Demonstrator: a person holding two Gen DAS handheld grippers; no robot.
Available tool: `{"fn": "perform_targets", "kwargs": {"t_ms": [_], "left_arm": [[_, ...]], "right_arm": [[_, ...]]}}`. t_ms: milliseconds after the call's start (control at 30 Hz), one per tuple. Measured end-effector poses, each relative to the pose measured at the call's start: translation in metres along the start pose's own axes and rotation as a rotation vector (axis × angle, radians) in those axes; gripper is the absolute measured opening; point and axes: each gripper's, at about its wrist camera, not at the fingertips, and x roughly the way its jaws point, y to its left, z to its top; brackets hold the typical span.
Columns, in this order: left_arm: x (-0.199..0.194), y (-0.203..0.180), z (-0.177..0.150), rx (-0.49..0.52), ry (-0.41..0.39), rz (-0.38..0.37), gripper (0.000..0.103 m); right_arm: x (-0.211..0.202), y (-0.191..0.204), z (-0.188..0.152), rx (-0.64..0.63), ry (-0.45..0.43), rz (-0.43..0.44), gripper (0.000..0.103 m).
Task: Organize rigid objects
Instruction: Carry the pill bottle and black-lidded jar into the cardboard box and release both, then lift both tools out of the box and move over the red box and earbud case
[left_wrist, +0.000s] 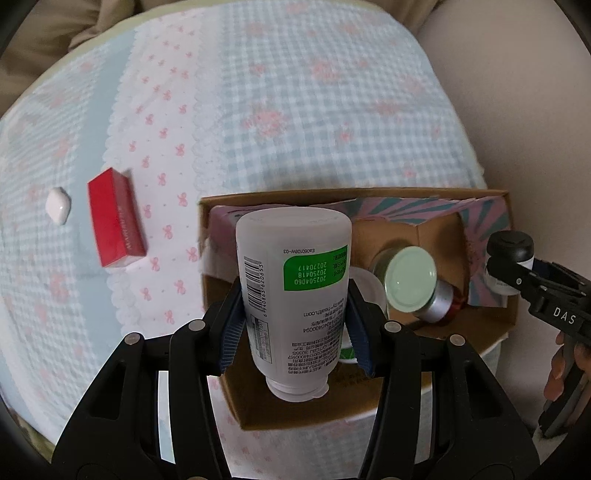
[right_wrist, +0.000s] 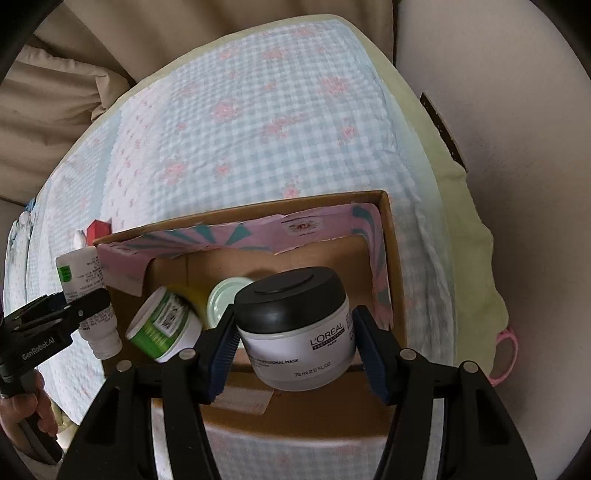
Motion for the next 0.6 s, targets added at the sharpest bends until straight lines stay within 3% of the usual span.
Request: {"fn": "perform_targets", "kwargs": {"t_ms": [233,267,300,333,367,600], "left_arm": [[0.010,-0.002,0.006,0.047,0.042,0.040,0.050],[0.009,-0.001,0.007,0.050,0.043,0.036,0.062],[0.005,0.001,0.007,0.044,0.041,0.015,0.095],[0.002,0.003,0.007,0.038,0.032,0.005,0.101],[-0.003,0.004,0.005,0.032,0.015,-0.003,0.103],[-0.020,0.016,-0.015,-0.002,0.005,0.023,0.103]], "right_arm": [[0.021,0.000,0.004,-0.036,0.002,-0.004,0.058],[0.023,0.000,0.004,-0.031,-0.001,0.006,0.059],[0.024,0.000,0.004,-0.025,-0.011,0.021,0.071],[0.023,-0.001,0.004,-0.023,-0.021,0.028,0.093],[0.021,-0.001,0.004,-0.026,-0.042,0.030,0.103],[0.004,-0.005,-0.001,-0.010,-0.102,0.060,0.103]]}}
